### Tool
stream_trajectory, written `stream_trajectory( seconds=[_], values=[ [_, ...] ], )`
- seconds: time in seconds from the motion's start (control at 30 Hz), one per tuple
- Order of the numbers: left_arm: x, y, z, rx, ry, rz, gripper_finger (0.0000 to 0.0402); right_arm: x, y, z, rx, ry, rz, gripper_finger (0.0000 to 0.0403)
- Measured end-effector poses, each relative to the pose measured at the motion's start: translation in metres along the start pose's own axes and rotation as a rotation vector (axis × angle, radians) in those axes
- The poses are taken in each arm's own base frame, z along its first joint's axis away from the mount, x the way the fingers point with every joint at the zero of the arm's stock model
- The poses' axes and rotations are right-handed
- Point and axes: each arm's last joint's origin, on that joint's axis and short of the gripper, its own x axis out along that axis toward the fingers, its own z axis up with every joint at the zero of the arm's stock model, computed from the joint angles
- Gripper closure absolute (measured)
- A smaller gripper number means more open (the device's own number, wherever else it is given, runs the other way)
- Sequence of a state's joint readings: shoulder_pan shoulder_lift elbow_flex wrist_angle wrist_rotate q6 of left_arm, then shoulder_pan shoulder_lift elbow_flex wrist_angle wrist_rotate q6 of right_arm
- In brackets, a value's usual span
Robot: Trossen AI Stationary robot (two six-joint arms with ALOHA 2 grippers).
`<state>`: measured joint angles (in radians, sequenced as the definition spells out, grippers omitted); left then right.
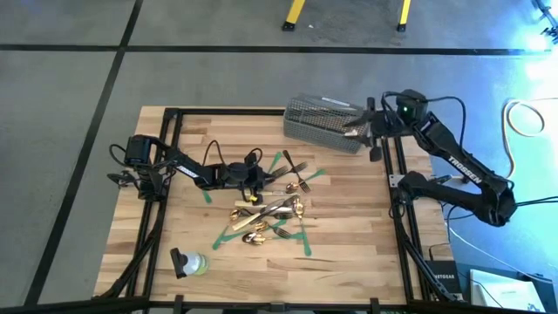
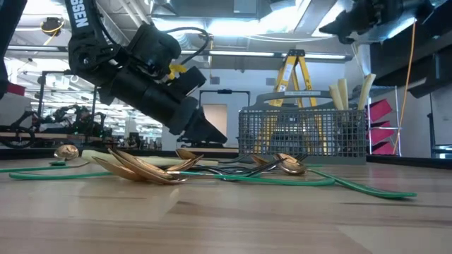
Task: Sort silverware
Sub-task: Put the yellow knife into the gray organizer
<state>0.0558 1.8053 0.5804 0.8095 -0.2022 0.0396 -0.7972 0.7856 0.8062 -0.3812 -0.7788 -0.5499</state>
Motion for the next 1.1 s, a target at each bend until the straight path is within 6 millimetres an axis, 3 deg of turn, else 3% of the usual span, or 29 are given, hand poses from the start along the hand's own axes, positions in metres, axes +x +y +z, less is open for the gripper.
stream_trajectory(
  seconds=[0.27,0.5,0.83,1.1],
  values=[
    [-0.008,-0.025,0.008,0.083,-0.063,-0.09,0.0353,0.027,0.031,0.009,0.198,-0.021,0.304,0.0272],
    [-0.016,-0.05,-0.009,0.136,0.095,-0.143,0.0353,0.065,0.064,0.01,0.333,0.071,0.578,0.0272],
    [-0.017,-0.052,-0.008,0.133,0.08,-0.052,0.0353,0.148,0.101,-0.008,0.231,0.198,0.552,0.0272],
    [-0.015,-0.046,-0.01,0.093,0.107,-0.035,0.0338,0.181,0.126,-0.026,0.204,0.254,0.609,0.0272]
  ],
)
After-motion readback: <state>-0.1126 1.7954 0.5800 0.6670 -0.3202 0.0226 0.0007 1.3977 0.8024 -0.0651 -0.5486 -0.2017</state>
